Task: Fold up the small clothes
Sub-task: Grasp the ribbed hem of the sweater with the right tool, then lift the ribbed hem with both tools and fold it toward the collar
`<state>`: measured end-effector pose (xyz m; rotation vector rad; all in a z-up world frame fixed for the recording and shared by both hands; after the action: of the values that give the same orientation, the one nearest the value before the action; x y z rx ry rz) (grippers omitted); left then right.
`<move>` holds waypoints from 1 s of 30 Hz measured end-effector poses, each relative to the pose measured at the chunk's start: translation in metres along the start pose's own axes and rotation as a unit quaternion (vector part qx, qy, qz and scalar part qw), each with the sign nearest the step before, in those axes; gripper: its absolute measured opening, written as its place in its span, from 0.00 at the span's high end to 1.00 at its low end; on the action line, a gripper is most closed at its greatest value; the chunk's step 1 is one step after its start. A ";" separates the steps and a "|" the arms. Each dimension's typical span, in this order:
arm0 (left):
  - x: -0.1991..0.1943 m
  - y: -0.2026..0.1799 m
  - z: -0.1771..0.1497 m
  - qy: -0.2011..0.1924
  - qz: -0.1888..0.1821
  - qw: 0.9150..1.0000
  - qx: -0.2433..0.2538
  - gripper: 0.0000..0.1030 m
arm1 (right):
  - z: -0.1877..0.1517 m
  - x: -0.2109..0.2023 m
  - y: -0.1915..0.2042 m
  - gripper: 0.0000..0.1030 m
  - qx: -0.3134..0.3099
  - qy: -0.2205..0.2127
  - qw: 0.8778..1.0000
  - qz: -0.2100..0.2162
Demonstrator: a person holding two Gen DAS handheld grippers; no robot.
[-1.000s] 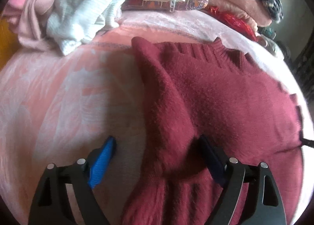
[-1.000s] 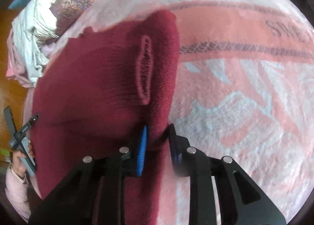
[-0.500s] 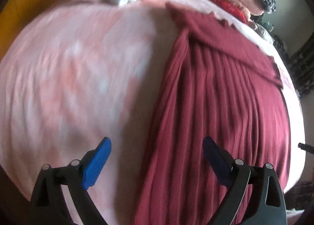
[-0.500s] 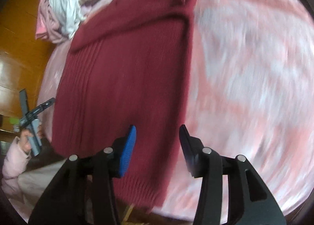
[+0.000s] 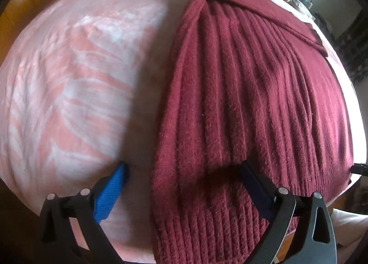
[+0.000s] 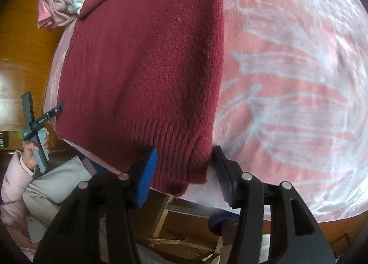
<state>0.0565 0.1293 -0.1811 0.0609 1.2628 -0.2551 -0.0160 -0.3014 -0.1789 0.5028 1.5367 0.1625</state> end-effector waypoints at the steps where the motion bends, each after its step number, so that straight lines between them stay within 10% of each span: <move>1: 0.000 -0.001 0.000 -0.003 -0.003 1.000 -0.004 0.05 | 0.002 0.001 0.003 0.53 0.000 0.003 1.000 0.006; 9: 0.000 -0.022 -0.009 0.004 -0.028 1.000 0.004 0.18 | 0.002 0.007 0.000 0.71 -0.012 0.021 0.999 0.024; 12: 0.002 -0.019 -0.008 0.002 -0.024 1.000 -0.008 0.36 | 0.004 0.004 -0.005 0.92 -0.006 0.025 0.999 0.037; 17: -0.004 -0.015 -0.004 -0.005 -0.031 0.999 -0.026 0.81 | 0.002 -0.004 0.003 0.94 -0.036 0.014 0.999 0.037; 30: -0.053 -0.007 0.022 -0.050 -0.110 0.990 -0.078 0.88 | 0.025 -0.060 0.018 0.95 -0.042 -0.041 0.991 0.117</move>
<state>0.0605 0.1273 -0.1234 -0.2240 1.1858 -0.3440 0.0096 -0.3149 -0.1181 0.6144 1.3820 0.3816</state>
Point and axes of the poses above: each gripper's, at about its wrist camera, not at the fingertips, and x roughly the way its jaws point, y to its left, z to its top, the point moved 2 cm from there along x, roughly the way its jaws point, and after that the axes turned 10 degrees about x, right-handed, at the moved point
